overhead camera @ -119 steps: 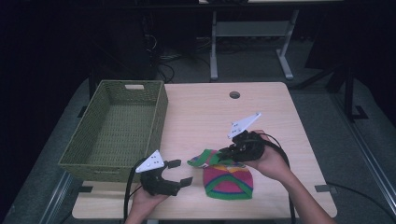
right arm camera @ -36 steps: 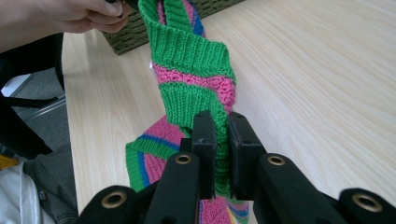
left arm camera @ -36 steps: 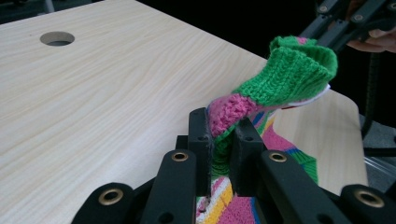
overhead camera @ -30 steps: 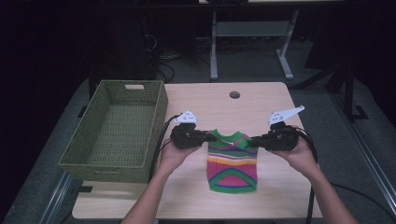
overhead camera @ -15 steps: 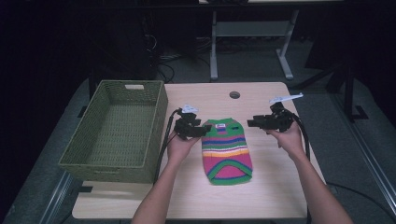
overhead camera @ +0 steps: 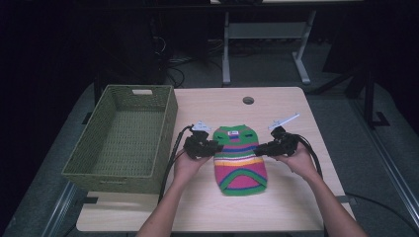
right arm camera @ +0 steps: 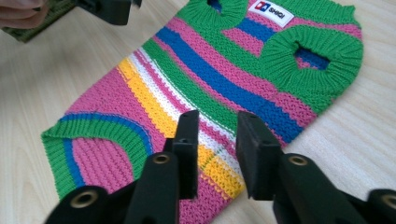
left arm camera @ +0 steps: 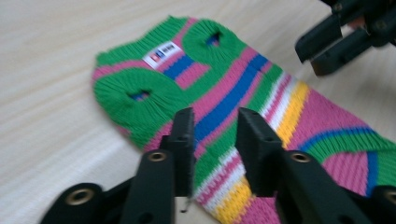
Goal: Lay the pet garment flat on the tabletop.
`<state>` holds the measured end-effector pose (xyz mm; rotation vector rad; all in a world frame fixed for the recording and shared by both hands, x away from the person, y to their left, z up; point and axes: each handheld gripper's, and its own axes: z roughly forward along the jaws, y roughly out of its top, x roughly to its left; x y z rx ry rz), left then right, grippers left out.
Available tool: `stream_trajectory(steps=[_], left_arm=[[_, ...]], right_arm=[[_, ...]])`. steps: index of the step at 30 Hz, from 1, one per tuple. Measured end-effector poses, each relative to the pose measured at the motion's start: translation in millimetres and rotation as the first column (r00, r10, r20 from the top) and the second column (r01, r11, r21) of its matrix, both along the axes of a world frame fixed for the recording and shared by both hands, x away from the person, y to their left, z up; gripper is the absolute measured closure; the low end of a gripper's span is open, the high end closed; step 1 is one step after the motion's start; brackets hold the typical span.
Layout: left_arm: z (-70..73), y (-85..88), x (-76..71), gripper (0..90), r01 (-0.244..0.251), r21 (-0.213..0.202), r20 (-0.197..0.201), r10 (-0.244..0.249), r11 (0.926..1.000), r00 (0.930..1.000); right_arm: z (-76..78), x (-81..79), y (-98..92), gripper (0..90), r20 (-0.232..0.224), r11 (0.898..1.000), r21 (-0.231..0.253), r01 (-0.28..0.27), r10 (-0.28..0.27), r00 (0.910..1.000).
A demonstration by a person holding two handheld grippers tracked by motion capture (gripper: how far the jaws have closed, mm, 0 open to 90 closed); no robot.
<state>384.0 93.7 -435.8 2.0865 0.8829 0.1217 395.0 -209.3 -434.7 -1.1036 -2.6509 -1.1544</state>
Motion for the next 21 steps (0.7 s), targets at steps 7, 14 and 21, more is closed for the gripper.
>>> stream_trajectory(steps=[7, 14, 21], left_arm=[[-11.4, -11.6, -8.9, 90.0, 0.083, 0.102, -0.034, -0.080, 0.9913, 0.9962], [-23.0, -18.7, -7.9, 90.0, 0.119, 0.165, -0.072, -0.108, 0.9791, 0.9915], [-24.4, -18.9, -0.7, 90.0, 0.082, 0.149, -0.078, -0.071, 0.9854, 0.9944]], right_arm=[[-7.3, -1.5, 5.1, 89.7, -0.015, 0.998, -0.053, -0.032, 0.032, 0.9994], [-20.3, -1.0, 11.9, 89.7, -0.043, 0.992, -0.119, -0.039, 0.034, 0.9985], [-24.0, -2.8, 11.9, 89.7, -0.060, 0.993, -0.111, -0.046, 0.040, 0.9974]])
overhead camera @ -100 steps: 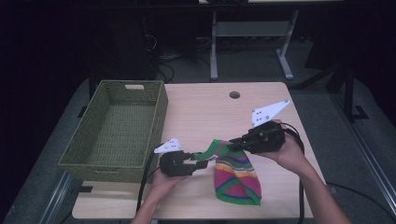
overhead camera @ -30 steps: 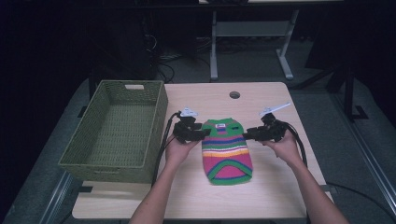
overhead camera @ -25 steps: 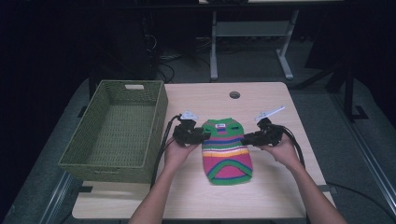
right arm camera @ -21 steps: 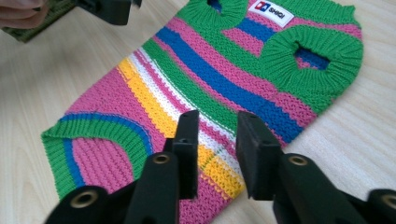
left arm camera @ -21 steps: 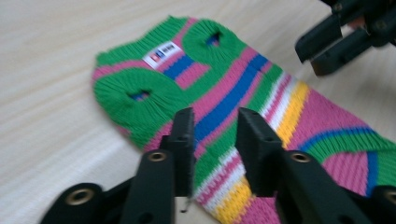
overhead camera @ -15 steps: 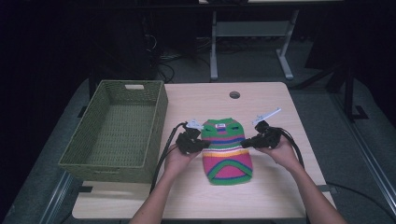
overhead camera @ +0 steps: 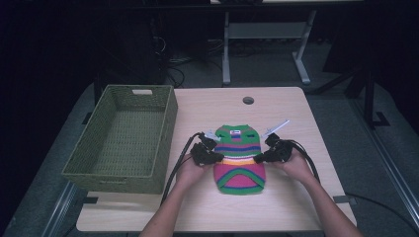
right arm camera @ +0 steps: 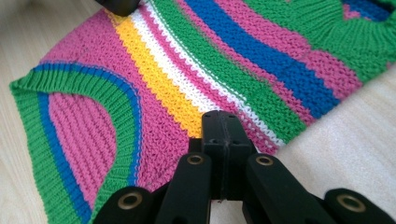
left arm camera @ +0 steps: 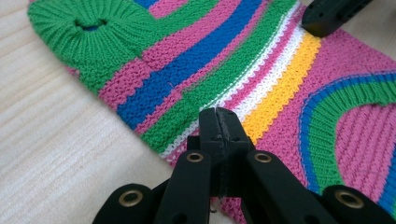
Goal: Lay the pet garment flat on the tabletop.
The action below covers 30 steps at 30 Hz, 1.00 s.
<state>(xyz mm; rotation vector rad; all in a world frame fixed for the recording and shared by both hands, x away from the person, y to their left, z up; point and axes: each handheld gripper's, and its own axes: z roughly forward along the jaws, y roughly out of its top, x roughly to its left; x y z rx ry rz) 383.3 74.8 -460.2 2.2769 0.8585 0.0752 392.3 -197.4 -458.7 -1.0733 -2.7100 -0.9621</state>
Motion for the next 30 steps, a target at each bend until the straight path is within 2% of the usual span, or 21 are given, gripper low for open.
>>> stream_trajectory(steps=[3, 5, 6, 10, 11, 13, 14, 15, 16, 18, 20, 23, 24, 27, 30], left_arm=[[1.2, -1.3, 1.8, 90.0, 0.008, 0.023, 0.003, -0.008, 0.9997, 1.0000], [1.3, -1.6, 1.9, 90.0, 0.006, 0.024, 0.004, -0.007, 0.9997, 1.0000], [0.3, -2.2, 1.9, 90.0, -0.009, 0.006, 0.000, 0.009, 0.9999, 1.0000], [1.9, -1.4, 1.6, 88.3, -0.008, 0.009, 0.000, 0.008, 0.9999, 1.0000], [3.9, -0.6, 1.3, 80.6, -0.001, 0.009, -0.001, 0.002, 1.0000, 1.0000], [7.3, -0.3, -1.0, 80.0, -0.002, 0.001, 0.004, 0.002, 1.0000, 1.0000], [8.9, -0.2, -2.2, 75.9, 0.000, 0.004, 0.007, 0.000, 1.0000, 1.0000], [10.0, -0.5, -3.6, 75.9, -0.005, -0.004, 0.005, 0.005, 1.0000, 1.0000], [11.7, 0.6, -5.1, 72.0, -0.004, -0.006, 0.004, 0.004, 1.0000, 1.0000], [13.0, 1.5, -5.6, 66.8, 0.001, -0.009, 0.005, -0.001, 1.0000, 1.0000], [16.6, 4.6, -6.9, 66.0, 0.003, -0.033, 0.005, -0.003, 0.9994, 1.0000], [20.6, 7.9, -8.5, 62.2, -0.002, -0.058, 0.009, 0.002, 0.9983, 1.0000], [22.1, 9.3, -9.0, 59.8, -0.002, -0.052, 0.013, 0.003, 0.9986, 0.9999], [23.0, 11.2, -9.6, 57.3, -0.006, -0.053, 0.013, 0.006, 0.9986, 0.9999], [22.6, 14.3, -10.7, 56.7, -0.021, -0.075, 0.004, 0.021, 0.9970, 0.9998]], right_arm=[[0.2, -0.5, -0.3, 89.7, 0.004, 1.000, -0.003, 0.000, 0.000, 1.0000], [0.0, -0.4, -0.5, 89.7, 0.004, 1.000, -0.001, -0.001, 0.001, 1.0000], [-0.4, 0.0, -1.0, 89.7, -0.002, 1.000, 0.004, 0.004, -0.004, 1.0000], [-0.9, -0.2, -1.9, 89.4, -0.005, 1.000, 0.017, 0.007, -0.007, 1.0000], [0.5, -0.5, -4.0, 86.0, 0.011, 0.999, 0.044, 0.000, 0.000, 0.9999], [1.4, -0.2, -5.4, 84.9, 0.015, 0.998, 0.061, -0.002, 0.002, 0.9999], [5.0, -1.0, -8.8, 79.6, -0.004, 0.995, 0.101, 0.017, -0.017, 0.9999], [5.0, -1.0, -8.8, 79.6, -0.004, 0.995, 0.101, 0.017, -0.017, 0.9999], [5.5, -1.7, -10.8, 74.9, -0.008, 0.993, 0.113, 0.027, -0.026, 0.9996], [5.6, -2.4, -11.9, 73.0, -0.008, 0.993, 0.109, 0.033, -0.033, 0.9994], [6.1, -4.3, -14.4, 69.4, -0.003, 0.993, 0.110, 0.036, -0.036, 0.9994], [7.9, -6.2, -19.7, 65.0, 0.003, 0.989, 0.141, 0.042, -0.043, 0.9991], [8.9, -6.6, -23.2, 62.9, -0.006, 0.985, 0.165, 0.047, -0.047, 0.9989], [9.8, -6.4, -26.6, 59.7, -0.001, 0.984, 0.172, 0.054, -0.054, 0.9985], [10.5, -6.4, -29.0, 58.8, 0.000, 0.983, 0.171, 0.060, -0.061, 0.9982]])
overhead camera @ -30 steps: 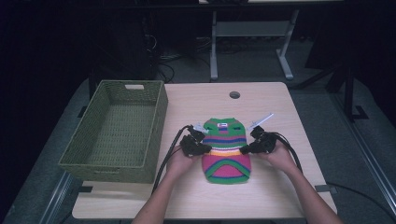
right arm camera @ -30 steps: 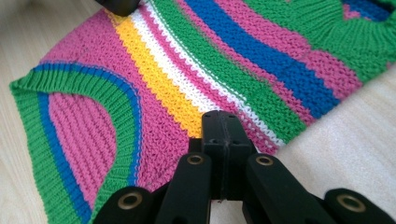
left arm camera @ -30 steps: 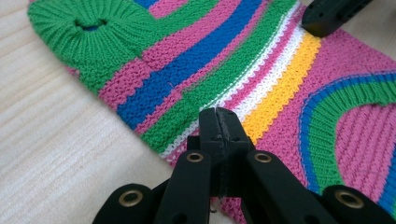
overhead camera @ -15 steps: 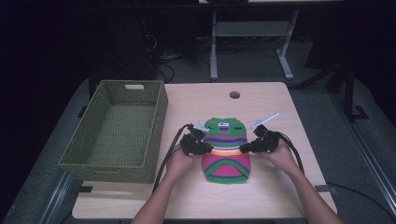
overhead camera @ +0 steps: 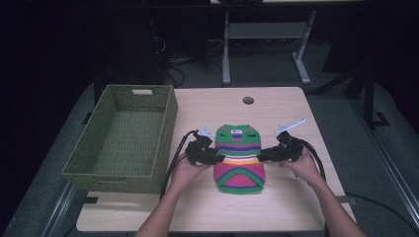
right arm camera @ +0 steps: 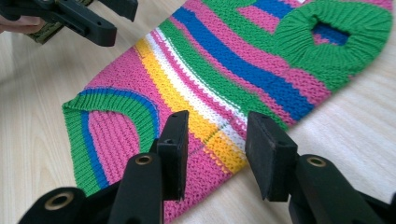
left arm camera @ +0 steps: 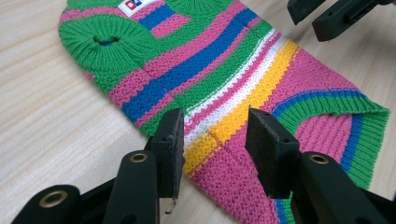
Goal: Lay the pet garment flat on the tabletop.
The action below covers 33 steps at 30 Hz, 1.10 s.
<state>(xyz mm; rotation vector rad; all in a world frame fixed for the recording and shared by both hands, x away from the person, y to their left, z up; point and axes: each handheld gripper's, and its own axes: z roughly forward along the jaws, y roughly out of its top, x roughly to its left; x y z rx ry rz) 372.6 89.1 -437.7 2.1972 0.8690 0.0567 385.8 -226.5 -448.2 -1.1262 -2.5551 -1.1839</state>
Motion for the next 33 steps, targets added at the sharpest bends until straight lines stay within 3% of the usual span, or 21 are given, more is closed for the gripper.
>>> stream_trajectory(steps=[8, 11, 17, 28, 30, 33], left_arm=[[-1.3, 3.3, -5.5, 54.0, 0.007, 0.007, -0.007, -0.007, 1.0000, 1.0000], [-0.7, 5.7, -7.5, 50.8, -0.009, -0.012, -0.013, 0.009, 0.9999, 0.9999], [0.7, 7.4, -13.0, 42.9, 0.001, -0.008, -0.006, -0.001, 1.0000, 1.0000], [0.1, 12.2, -23.1, 38.6, -0.001, -0.012, 0.002, 0.001, 0.9999, 1.0000], [-0.7, 13.4, -25.2, 38.6, -0.004, -0.036, -0.001, 0.004, 0.9993, 1.0000], [-0.2, 14.5, -27.1, 37.3, -0.006, -0.037, 0.005, 0.007, 0.9993, 1.0000]], right_arm=[[2.1, -3.9, -8.7, 54.5, 0.011, 1.000, 0.012, 0.012, -0.012, 0.9999], [2.7, -5.7, -13.5, 52.8, 0.010, 1.000, 0.014, 0.017, -0.017, 0.9998], [4.6, -11.7, -21.3, 50.1, 0.020, 1.000, 0.021, 0.023, -0.024, 0.9995], [3.2, -22.8, -33.7, 47.1, 0.035, 0.999, 0.022, 0.033, -0.034, 0.9988], [2.6, -24.7, -36.3, 46.3, 0.039, 0.999, 0.028, 0.035, -0.036, 0.9986], [1.6, -27.0, -38.6, 45.3, 0.037, 0.999, 0.027, 0.036, -0.037, 0.9986]])
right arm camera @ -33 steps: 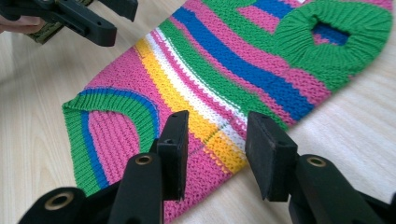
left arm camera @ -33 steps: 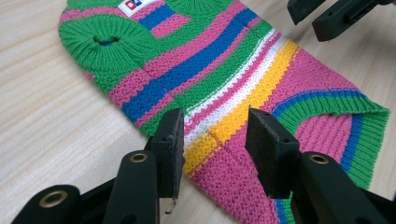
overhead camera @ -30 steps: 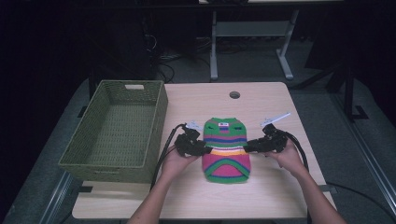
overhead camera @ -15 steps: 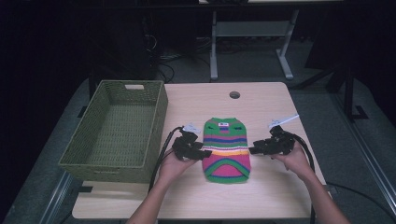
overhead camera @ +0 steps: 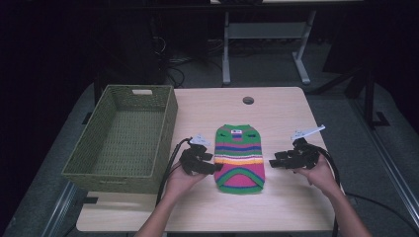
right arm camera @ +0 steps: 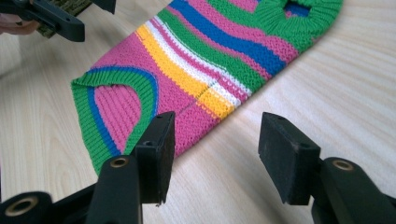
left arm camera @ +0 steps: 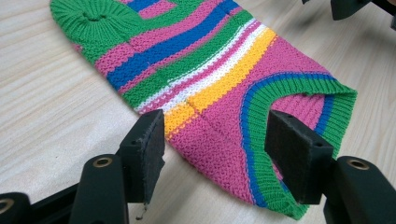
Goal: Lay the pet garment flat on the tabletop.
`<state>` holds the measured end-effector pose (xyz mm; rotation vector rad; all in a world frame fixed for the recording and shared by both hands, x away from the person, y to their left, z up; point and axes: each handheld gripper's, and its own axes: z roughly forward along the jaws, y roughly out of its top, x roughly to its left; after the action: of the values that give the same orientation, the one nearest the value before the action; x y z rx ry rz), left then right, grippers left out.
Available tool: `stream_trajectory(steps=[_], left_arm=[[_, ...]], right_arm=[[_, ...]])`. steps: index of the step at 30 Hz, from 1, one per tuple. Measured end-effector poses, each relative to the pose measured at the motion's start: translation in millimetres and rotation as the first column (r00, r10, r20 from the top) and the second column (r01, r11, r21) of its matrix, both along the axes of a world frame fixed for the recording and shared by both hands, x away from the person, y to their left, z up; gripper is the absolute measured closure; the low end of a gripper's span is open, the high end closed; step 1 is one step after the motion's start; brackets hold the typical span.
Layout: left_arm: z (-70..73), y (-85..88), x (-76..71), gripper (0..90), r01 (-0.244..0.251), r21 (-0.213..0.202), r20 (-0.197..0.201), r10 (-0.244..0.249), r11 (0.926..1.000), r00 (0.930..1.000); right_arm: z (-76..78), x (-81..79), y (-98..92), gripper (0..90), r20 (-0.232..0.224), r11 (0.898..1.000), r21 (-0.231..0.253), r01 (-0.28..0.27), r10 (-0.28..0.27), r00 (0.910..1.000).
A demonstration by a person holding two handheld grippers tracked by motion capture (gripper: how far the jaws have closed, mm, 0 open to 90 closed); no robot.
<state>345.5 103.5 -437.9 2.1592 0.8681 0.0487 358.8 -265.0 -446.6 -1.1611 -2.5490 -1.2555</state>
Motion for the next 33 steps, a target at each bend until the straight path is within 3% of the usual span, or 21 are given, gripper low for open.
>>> stream_trajectory(steps=[16, 33], left_arm=[[2.4, 5.9, -13.1, 29.4, 0.003, 0.012, 0.004, -0.003, 0.9999, 1.0000], [-1.0, 12.1, -27.2, 26.1, -0.005, -0.012, 0.008, 0.005, 0.9999, 1.0000]], right_arm=[[-1.1, -14.2, -12.8, 41.7, 0.005, 1.000, -0.024, 0.013, -0.013, 0.9999], [-2.9, -37.0, -24.8, 38.4, 0.022, 1.000, -0.026, 0.012, -0.012, 0.9997]])
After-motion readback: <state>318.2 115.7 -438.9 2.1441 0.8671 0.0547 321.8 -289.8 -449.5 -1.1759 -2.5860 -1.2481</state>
